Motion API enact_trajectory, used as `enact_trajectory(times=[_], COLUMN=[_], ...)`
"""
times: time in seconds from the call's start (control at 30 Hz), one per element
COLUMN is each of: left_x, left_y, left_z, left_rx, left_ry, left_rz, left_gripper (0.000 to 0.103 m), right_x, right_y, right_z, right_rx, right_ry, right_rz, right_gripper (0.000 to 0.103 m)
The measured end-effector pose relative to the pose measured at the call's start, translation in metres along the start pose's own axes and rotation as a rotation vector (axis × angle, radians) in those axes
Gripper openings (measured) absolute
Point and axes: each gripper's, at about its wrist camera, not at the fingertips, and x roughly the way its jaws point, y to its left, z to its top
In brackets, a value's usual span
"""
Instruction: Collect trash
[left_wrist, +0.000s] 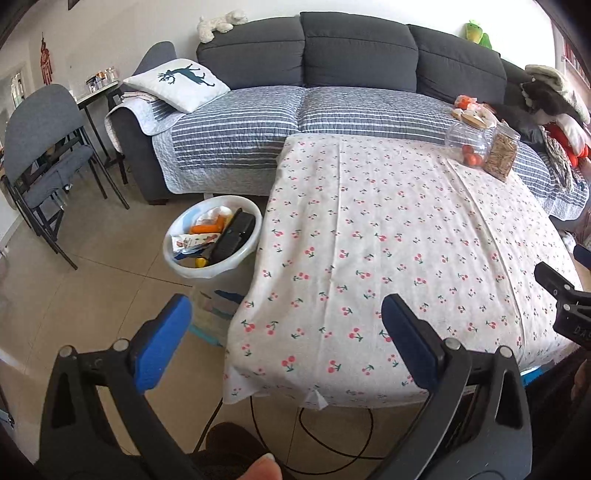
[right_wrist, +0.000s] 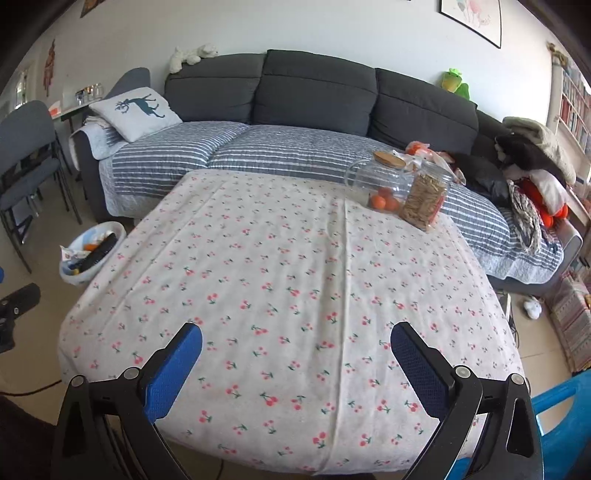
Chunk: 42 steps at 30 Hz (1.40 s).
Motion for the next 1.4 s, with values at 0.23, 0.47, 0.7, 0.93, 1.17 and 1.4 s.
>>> enact_trajectory(times=[0.23,0.47,0.7,0.93,1.17,1.4], left_x=[-0.009,-0.006,-0.006,-0.008,-0.009,-0.009], left_y=[-0.02,-0.019,-0.015,-0.01,-0.007,-0.004], left_z=[-0.006,-0.005,-0.008,-0.007,-0.007,-0.006], left_rx=[0.021,0.016,0.006,-0.006,-0.017,-0.031], left_ry=[-0.017,-0.018,-0.013,-0.012,-0.014,-0.012], left_rz=[0.0,-0.007,-0.011,-0.008,-0.002,0.005], left_gripper=[0.102,0.102,0.102,0.102,0.102,0.102], right_x=[0.002,0.007,0.009,0.007,0.006,0.007], right_y=[-0.022,-0.011,-0.008,-0.007,-0.009,-0.007], right_z=[-0.01,-0.008,-0.009,-0.01,-0.009,-0.01], right_rx=[0.045,0.03,0.031,0.033,0.045,0.04], right_ry=[0.023,0.029,0.037,0.027,0.018,0.024], right_rz=[-0.013,-0.027,-0.026,-0.033,-0.039,-0.035], right_gripper=[0.103,0.103,0.103,0.103,0.103,0.103])
